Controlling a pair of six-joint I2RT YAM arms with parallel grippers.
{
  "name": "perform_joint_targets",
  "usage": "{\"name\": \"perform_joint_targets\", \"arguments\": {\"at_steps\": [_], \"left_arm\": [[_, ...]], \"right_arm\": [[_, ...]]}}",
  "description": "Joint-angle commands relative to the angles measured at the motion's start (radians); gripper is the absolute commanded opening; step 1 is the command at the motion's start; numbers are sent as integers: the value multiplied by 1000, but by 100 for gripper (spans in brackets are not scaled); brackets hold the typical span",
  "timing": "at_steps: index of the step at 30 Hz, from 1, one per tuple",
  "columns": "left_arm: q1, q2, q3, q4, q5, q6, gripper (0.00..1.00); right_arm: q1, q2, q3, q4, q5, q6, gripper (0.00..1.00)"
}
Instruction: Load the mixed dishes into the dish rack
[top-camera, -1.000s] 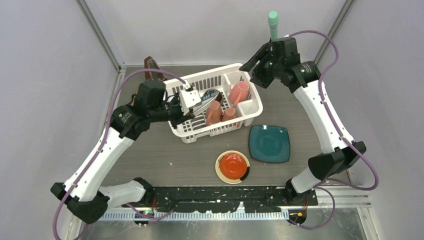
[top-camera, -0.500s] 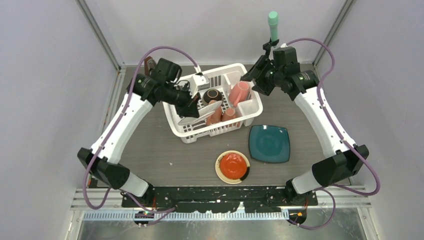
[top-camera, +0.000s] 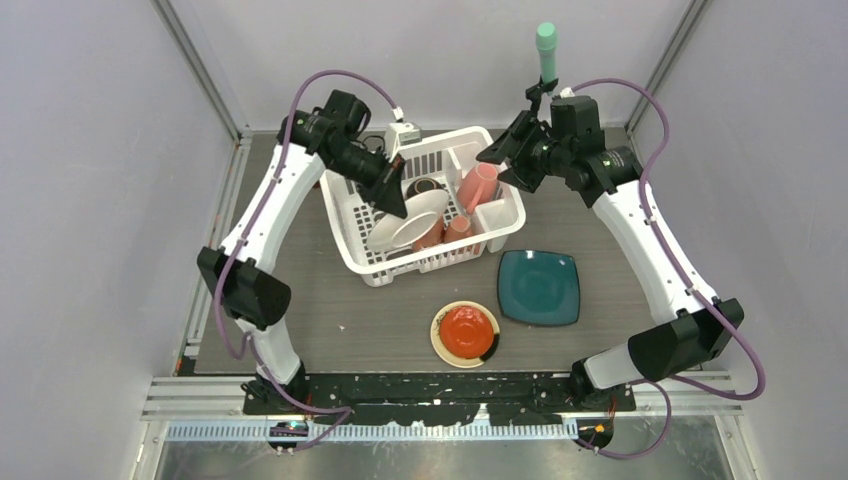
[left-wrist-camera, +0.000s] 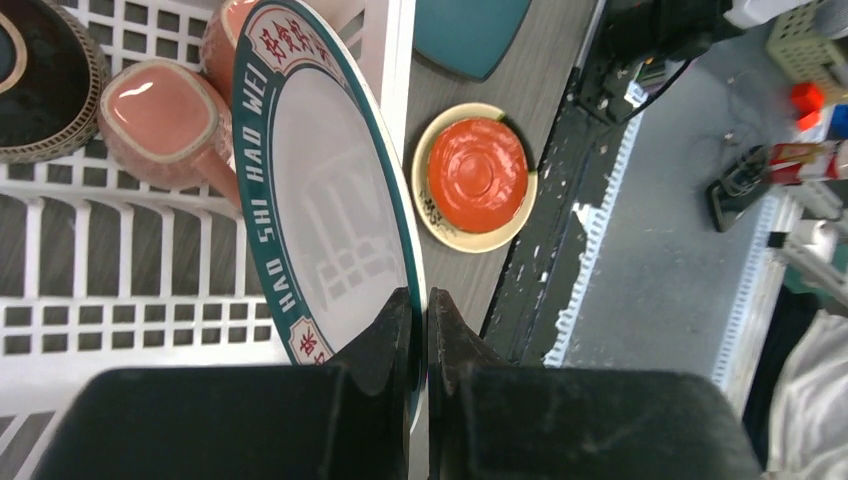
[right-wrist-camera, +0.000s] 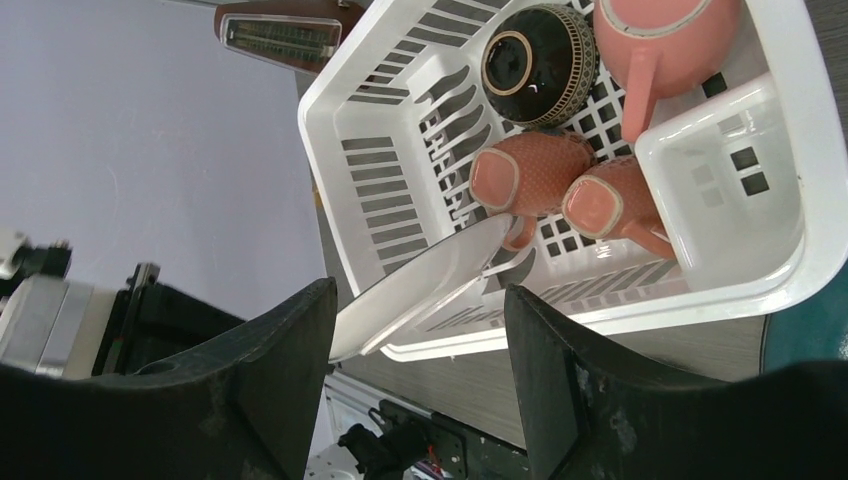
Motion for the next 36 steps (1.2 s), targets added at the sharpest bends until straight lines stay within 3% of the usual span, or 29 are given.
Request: {"name": "perform_joint_targets", "arguments": {"at_steps": [1,19,24,28,33,36], "left_arm": [[36,66,101,-80,177,-31,0],[59,205,39,-121,7,23,0],[61,222,51,-140,79,36,0],[61,205,90,-123,148,-76,0],[69,158,65,-127,210,-88,0],[71,130,14,-104,142,-90,0]], "right_arm": [[-1,-32,4,50,-53,22,68],[-1,-28,-11,46,-79,15,68],[0,-23,-14,43,-78,15,68],[-1,-14,-1,40,-83,18,67],[-1,-2,20,31,-94,18,67],[0,1,23,30,-98,17,67]]}}
